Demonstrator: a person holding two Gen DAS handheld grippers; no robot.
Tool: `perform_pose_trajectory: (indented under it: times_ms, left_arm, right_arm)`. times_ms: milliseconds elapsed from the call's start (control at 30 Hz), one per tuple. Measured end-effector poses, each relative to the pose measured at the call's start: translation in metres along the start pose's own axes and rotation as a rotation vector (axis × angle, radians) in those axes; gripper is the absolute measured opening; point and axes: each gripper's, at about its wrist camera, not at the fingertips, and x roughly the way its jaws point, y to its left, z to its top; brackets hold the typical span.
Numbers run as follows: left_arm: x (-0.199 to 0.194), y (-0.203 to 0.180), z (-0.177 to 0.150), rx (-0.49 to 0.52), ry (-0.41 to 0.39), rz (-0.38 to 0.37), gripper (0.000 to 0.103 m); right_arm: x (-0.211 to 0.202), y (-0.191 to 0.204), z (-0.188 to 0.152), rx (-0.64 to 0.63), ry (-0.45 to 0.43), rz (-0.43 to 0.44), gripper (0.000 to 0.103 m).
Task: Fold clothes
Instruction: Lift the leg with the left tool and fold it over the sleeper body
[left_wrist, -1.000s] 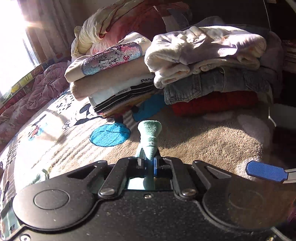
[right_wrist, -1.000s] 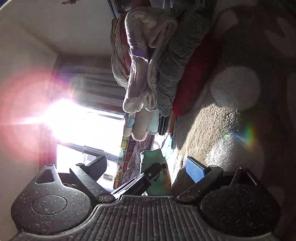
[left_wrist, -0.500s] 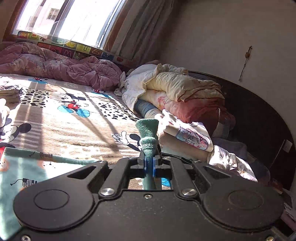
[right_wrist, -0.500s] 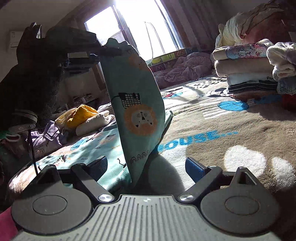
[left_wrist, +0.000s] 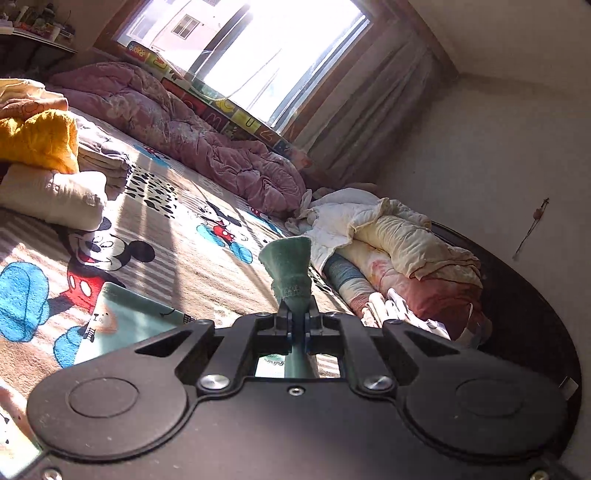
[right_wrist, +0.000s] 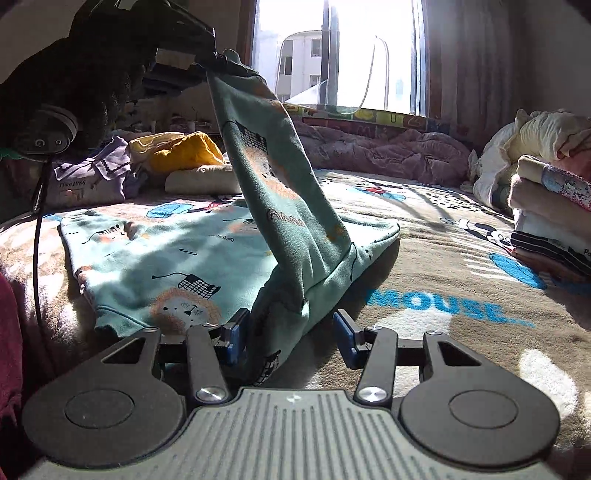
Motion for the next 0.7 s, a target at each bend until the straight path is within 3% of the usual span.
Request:
perform_pose_trajectory:
  times_ms: [67,500,700]
  left_arm:
    - [-0.003,0.014,0.000,-0.022,-0.009,-0.006,0.004]
    - [-0.027,0.087,-0.008,-0.100,0.000,-0.055,0.004]
    - [-0.036,0.113,-0.015,-0.146,0.029,-0.001,0.004]
  right_arm:
    - [0.003,0.014,0.000,-0.080,0.001,-0.023,0.032]
    - [0.001,0.061,-0.012,-0.454,0.013,-0.096,0.026]
    - [0.000,0.072,-0.020,-0.550,0.022,-0.105,0.024]
